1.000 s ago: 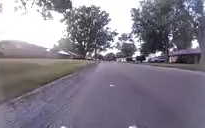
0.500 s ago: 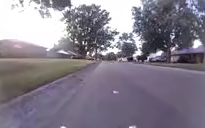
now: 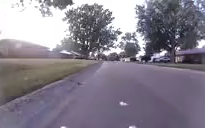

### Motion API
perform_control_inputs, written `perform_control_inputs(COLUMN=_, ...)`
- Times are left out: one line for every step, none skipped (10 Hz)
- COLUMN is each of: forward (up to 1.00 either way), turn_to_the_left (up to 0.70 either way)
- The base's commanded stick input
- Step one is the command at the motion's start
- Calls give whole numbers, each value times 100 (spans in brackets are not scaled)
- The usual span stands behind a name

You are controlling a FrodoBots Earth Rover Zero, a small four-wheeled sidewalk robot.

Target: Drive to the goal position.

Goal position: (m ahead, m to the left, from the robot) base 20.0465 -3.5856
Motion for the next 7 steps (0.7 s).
perform_control_inputs(forward=100, turn_to_the_left=3)
perform_control_inputs(forward=100, turn_to_the_left=4)
perform_control_inputs(forward=100, turn_to_the_left=21)
perform_control_inputs(forward=100, turn_to_the_left=28)
perform_control_inputs(forward=100, turn_to_the_left=7)
perform_control_inputs(forward=100, turn_to_the_left=0)
perform_control_inputs(forward=100, turn_to_the_left=0)
